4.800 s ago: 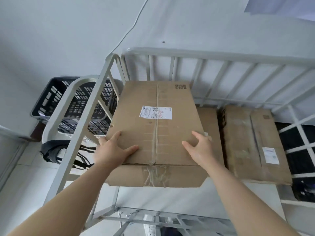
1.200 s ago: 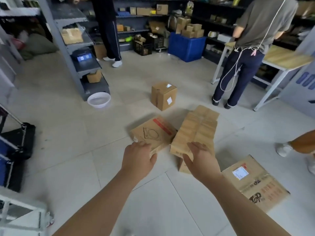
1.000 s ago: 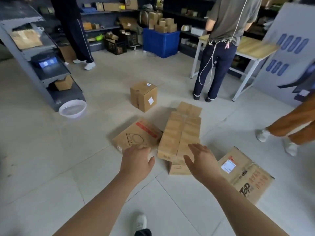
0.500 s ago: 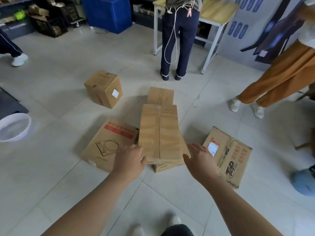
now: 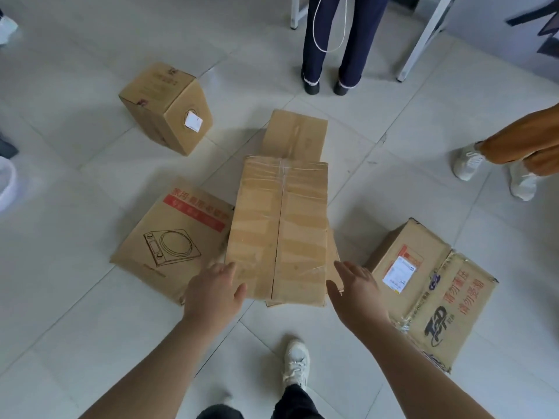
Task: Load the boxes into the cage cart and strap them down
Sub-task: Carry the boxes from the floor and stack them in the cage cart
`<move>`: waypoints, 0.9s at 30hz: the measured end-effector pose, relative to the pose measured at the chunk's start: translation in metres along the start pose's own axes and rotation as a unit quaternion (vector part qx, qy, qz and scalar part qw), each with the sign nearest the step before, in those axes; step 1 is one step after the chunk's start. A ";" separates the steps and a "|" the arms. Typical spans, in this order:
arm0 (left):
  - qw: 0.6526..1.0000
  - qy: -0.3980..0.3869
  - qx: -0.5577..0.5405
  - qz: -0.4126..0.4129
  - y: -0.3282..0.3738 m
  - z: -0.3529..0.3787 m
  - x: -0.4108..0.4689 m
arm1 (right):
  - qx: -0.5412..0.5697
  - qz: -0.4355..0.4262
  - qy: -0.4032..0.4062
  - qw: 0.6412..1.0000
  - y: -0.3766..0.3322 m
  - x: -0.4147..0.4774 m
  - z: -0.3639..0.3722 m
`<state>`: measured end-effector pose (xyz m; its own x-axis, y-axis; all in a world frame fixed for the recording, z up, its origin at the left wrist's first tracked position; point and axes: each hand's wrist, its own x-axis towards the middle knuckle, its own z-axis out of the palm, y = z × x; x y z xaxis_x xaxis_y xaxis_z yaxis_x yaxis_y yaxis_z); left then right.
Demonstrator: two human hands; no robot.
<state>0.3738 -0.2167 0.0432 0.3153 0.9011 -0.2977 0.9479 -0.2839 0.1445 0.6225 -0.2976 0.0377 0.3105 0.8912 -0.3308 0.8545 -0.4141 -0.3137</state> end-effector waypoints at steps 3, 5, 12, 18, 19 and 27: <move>0.999 -0.038 0.004 -0.021 -0.005 0.048 0.032 | 0.003 0.013 -0.023 1.000 0.018 0.038 0.037; 0.997 -0.066 0.020 -0.029 -0.012 0.081 0.048 | 0.016 0.027 -0.035 0.999 0.029 0.057 0.064; 0.986 -0.145 0.005 -0.077 -0.041 0.168 0.107 | 0.038 0.057 -0.068 0.995 0.052 0.106 0.162; 0.978 -0.178 -0.013 -0.107 -0.060 0.226 0.141 | 0.050 0.107 -0.066 0.991 0.061 0.128 0.228; 0.977 -0.178 -0.023 -0.114 -0.063 0.233 0.144 | 0.060 0.117 -0.066 0.989 0.062 0.130 0.235; 0.967 -0.126 -0.176 -0.134 -0.071 0.259 0.152 | 0.148 0.132 -0.029 0.980 0.065 0.139 0.257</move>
<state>0.3661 -0.1449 -0.2567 0.1044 0.8054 -0.5835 0.9367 0.1175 0.3298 0.6139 -0.2483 -0.2574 0.4736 0.7372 -0.4819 0.5868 -0.6722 -0.4515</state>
